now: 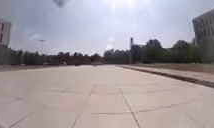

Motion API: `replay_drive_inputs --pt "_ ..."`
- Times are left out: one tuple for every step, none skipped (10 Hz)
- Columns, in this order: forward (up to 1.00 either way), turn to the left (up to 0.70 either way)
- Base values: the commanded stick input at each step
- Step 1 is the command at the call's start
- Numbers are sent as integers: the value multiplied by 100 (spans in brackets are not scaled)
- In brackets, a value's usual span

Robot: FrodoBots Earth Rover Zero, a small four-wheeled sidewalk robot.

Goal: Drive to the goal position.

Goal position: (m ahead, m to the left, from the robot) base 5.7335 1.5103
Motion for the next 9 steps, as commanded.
replay_drive_inputs --pt "70 1" --pt "70 1" --pt "70 1" --pt "70 1" --pt "70 1" --pt "70 1" --pt "70 1" --pt "70 1" --pt "70 1"
